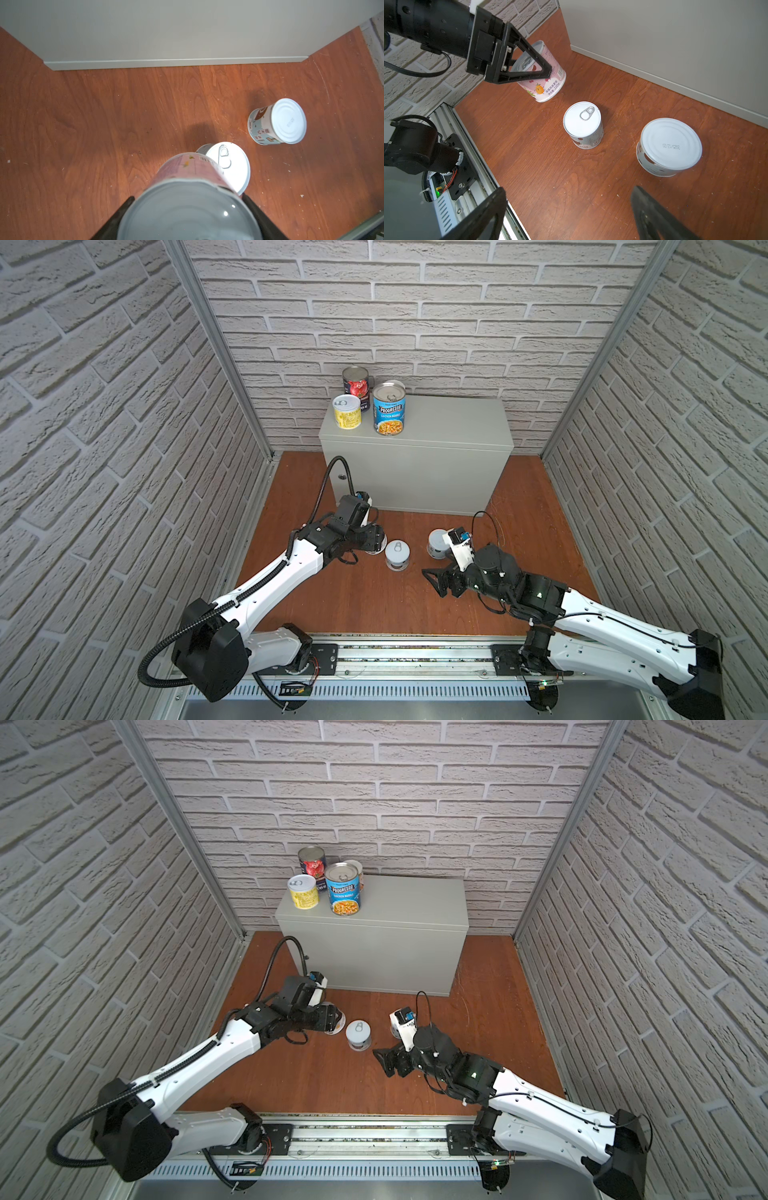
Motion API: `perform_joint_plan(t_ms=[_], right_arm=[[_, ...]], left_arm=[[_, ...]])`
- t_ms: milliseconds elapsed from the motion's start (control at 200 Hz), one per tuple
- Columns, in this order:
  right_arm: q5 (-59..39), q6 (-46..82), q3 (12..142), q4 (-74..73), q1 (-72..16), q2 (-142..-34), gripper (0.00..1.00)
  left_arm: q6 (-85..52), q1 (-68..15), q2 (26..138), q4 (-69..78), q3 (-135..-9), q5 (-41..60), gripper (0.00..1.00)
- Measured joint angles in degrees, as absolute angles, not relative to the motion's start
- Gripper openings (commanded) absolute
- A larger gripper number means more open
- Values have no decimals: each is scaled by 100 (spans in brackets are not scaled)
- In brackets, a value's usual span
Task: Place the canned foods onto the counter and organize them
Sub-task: 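Lift the pink can with the left gripper while the right gripper approaches, then bring the pink can to the right gripper and close the right gripper on it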
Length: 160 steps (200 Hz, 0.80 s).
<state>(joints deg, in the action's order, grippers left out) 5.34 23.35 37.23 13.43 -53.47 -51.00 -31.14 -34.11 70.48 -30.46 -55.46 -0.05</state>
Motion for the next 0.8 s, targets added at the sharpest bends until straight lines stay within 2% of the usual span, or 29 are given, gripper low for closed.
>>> perform_joint_plan(t_ms=[250,575,800], right_arm=[[600,2080,3830,996,-5758,-5828,93],[502,1546,3640,-521,-6088,-5972,93],[375,1203,3509,-1323,-6088,-6211,94]], left_arm=[[-3114,-3413,7028,-3439,-5846,185,45],[-3199,-3454,6748,-3885,-6082,1055,45],[-3155,-3500,6700,-4298,-6213,1295,45]])
